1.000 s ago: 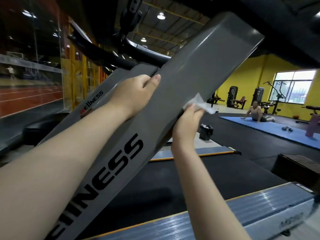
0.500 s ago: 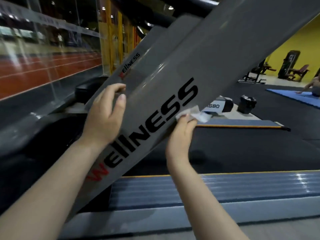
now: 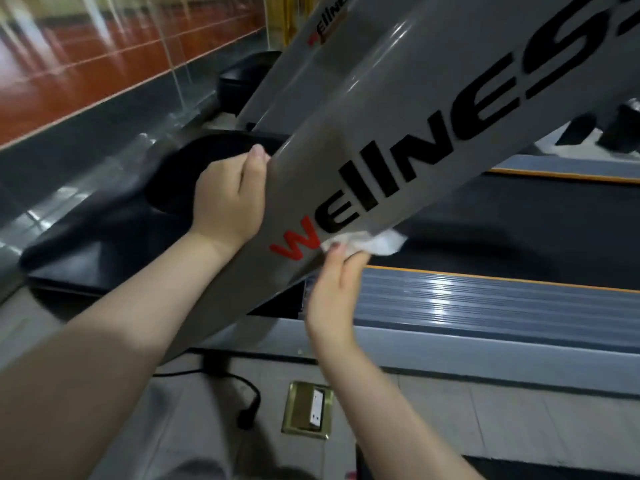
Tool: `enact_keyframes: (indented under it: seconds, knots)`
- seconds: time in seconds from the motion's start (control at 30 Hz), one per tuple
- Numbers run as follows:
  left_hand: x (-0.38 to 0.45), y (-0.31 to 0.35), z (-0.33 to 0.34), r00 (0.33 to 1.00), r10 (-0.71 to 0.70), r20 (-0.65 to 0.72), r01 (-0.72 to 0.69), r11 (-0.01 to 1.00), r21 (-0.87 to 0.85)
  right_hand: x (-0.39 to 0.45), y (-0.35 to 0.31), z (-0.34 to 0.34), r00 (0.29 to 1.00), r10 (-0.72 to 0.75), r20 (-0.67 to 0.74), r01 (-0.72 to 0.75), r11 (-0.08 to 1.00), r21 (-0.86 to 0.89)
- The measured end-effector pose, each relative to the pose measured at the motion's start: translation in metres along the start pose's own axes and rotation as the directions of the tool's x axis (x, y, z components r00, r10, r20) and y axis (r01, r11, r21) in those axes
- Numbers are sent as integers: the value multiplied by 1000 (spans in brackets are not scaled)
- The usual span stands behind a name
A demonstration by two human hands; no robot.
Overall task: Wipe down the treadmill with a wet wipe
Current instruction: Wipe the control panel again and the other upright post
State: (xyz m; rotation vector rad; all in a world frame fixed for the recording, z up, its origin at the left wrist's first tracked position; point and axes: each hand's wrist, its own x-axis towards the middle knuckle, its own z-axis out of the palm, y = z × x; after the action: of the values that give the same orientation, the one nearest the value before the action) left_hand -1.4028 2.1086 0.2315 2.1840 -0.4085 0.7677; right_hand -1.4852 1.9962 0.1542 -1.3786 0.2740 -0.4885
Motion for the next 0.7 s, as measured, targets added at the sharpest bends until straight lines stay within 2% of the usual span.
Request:
enact_keyframes:
  seconds: [0.07, 0.13, 0.17, 0.2, 0.27, 0.33, 0.4, 0.5, 0.57, 0.63, 0.7]
  knots:
    - [1, -1, 0, 1000, -4, 8, 4, 1000, -2, -28, 45, 20, 964, 195, 180, -180, 979, -92]
    - [2, -3, -1, 999, -8, 33, 8, 1000, -1, -36, 59, 22, 935, 248, 252, -222, 966, -129]
    - [3, -3, -2, 999, -2, 52, 3, 1000, -13, -34, 57, 18, 941, 227, 253, -205, 973, -108]
    - [3, -3, -3, 997, 14, 75, -10, 999, -46, -29, 49, 13, 959, 176, 220, -162, 984, -79]
    - [2, -6, -6, 990, 67, 128, -49, 989, -142, -17, 33, 6, 998, 38, 44, -37, 999, -23]
    - [-6, -21, -12, 979, 136, 151, -109, 978, -177, -13, 26, 8, 996, -50, -71, 56, 995, 83]
    - [-27, -57, -20, 981, 130, 143, -104, 979, -174, -24, 38, 22, 998, 0, -60, 6, 996, 85]
    - [-71, -136, -38, 984, -37, 173, 53, 995, -85, -68, 85, 63, 968, 227, 110, -226, 974, -19]
    - [-94, -187, -48, 949, -171, 266, 165, 985, 44, -98, 119, 96, 926, 331, 181, -321, 943, -87]
    - [-109, -226, -52, 868, -352, 351, 330, 936, 122, -117, 137, 118, 894, 363, 261, -346, 932, -111]
    - [-122, -246, -51, 777, -497, 388, 514, 855, 66, -124, 152, 123, 862, 404, 307, -390, 914, -108]
